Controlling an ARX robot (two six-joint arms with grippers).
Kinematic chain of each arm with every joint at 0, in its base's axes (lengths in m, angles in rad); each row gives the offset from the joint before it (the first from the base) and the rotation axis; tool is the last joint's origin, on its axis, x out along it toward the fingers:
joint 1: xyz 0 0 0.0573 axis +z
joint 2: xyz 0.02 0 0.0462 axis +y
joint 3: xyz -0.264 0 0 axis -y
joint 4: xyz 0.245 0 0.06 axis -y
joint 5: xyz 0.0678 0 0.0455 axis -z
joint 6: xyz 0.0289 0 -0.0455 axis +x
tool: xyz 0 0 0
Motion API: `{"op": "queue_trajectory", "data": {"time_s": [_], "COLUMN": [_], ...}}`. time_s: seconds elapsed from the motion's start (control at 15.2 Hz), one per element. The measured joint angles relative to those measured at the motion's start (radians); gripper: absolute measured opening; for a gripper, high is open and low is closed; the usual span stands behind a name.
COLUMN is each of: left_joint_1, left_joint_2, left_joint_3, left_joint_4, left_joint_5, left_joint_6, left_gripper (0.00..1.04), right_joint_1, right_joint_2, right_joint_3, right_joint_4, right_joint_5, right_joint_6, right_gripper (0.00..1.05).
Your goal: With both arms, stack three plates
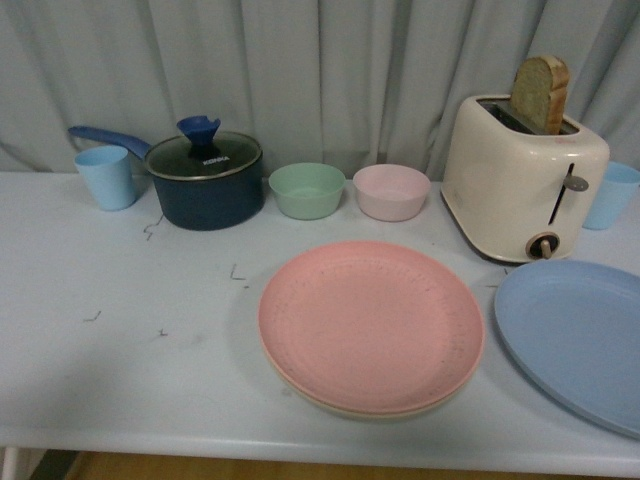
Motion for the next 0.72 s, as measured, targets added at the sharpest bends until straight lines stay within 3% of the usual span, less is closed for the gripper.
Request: {"op": "queue_trajectory", "data": {"time_s": [0.72], "left_joint_1": [0.0], "left_joint_2": [-0.479], "left_joint_3": [-0.016], "left_joint_4": [-0.43], "left_joint_5": [0.0], "left_joint_6": [0.0], "left_gripper": [0.02], "right_joint_1": [0.0], "right_joint_2": [0.0], "right_joint_3": [0.0], "right_joint_4": [0.0], "right_joint_5": [0.0], "right_joint_6": [0.0], "right_gripper": [0.98]}}
